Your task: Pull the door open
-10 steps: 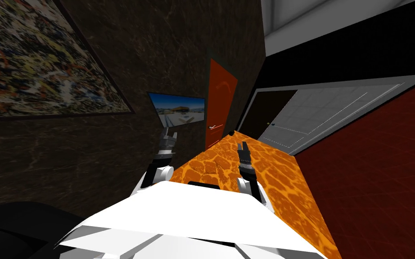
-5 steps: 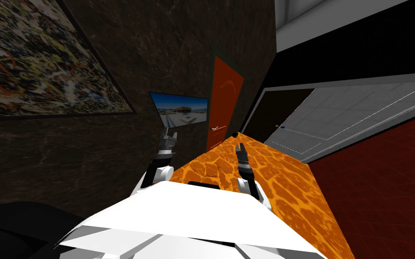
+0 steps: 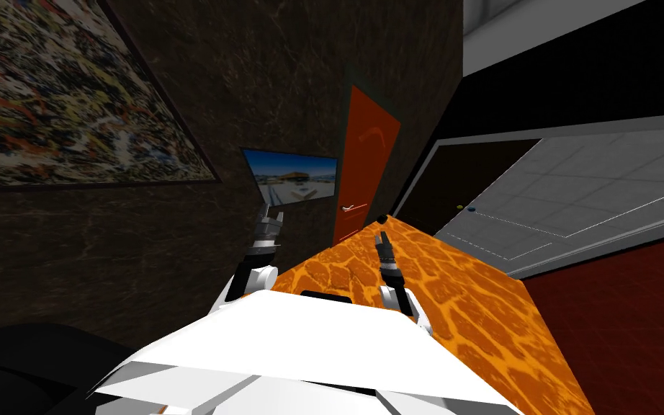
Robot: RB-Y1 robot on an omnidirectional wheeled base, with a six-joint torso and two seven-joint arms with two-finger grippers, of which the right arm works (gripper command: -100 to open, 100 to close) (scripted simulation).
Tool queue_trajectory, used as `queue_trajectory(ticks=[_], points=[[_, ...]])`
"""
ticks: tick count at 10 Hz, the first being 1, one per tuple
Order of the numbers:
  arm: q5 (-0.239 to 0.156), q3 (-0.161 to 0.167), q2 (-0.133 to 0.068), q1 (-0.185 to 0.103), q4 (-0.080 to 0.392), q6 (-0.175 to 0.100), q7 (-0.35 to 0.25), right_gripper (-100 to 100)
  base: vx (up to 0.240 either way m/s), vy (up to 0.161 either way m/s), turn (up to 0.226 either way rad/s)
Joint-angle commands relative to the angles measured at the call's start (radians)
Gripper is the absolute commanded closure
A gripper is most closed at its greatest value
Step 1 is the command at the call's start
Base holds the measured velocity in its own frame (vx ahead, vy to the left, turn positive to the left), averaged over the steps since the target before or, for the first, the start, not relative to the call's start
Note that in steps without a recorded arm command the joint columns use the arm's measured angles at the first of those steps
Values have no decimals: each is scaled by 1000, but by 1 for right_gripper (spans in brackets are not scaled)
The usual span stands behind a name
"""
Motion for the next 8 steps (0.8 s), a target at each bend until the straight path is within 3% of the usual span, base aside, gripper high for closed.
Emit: queue_trajectory(ticks=[1,6,8], points=[[9,2,-9,-11,40,-10,-19,-100,106,-41,143],[33,0,-45,-60,177,-42,-80,-100,85,-35,139],[38,0,-52,-70,209,-48,-93,-100,61,-30,60]])
